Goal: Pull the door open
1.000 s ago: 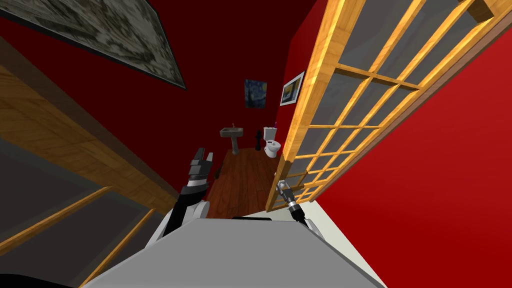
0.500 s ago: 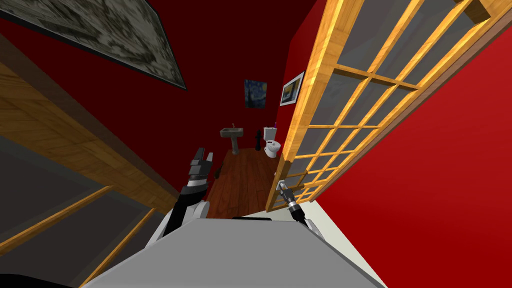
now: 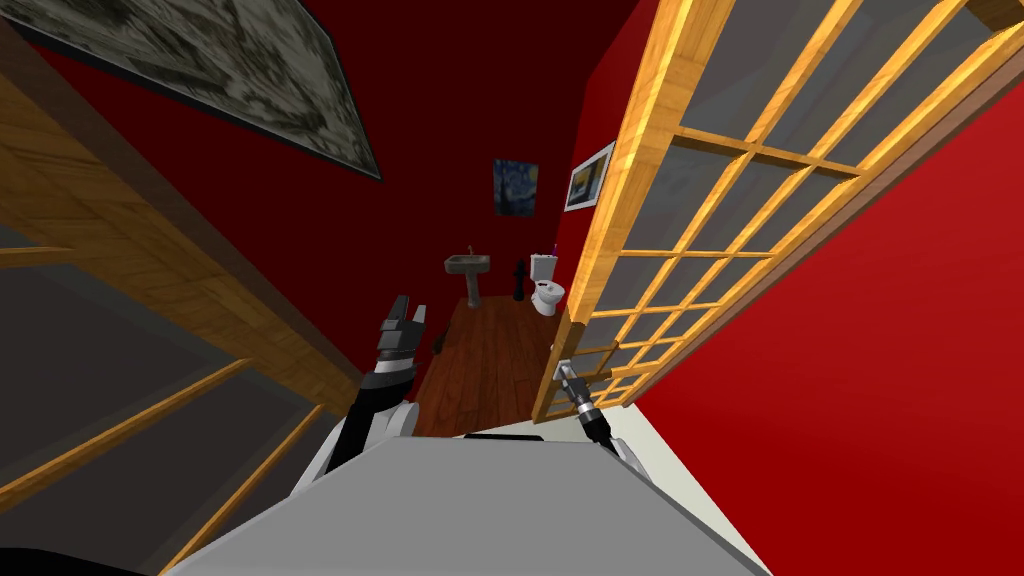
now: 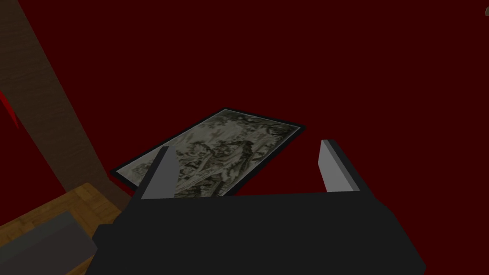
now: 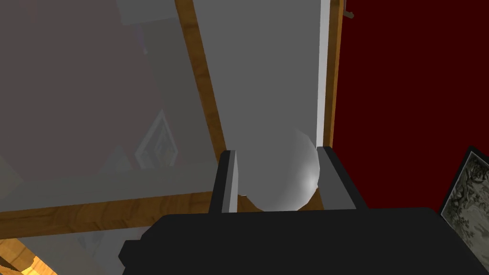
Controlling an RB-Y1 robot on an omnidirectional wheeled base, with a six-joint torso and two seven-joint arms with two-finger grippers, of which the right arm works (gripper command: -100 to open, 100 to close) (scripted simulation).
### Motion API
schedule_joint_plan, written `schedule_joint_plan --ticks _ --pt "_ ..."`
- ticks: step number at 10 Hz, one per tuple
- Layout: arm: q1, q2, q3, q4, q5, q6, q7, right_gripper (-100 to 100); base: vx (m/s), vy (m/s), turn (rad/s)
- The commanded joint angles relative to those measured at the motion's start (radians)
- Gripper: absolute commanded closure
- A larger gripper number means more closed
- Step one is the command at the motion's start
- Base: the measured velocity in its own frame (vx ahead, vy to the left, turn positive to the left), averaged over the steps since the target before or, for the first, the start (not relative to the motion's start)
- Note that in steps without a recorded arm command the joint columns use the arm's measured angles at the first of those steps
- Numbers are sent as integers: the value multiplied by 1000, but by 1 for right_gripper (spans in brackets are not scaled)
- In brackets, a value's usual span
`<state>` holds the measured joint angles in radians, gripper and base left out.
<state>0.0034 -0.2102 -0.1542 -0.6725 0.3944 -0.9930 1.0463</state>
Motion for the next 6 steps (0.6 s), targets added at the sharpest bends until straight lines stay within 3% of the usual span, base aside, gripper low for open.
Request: schedule_joint_plan --ticks 1,6 --pt "0 3 8 1 -11 0 -30 100 -33 -14 77" --pt "1 -2 21 0 -54 4 -127 100 -36 -13 77"
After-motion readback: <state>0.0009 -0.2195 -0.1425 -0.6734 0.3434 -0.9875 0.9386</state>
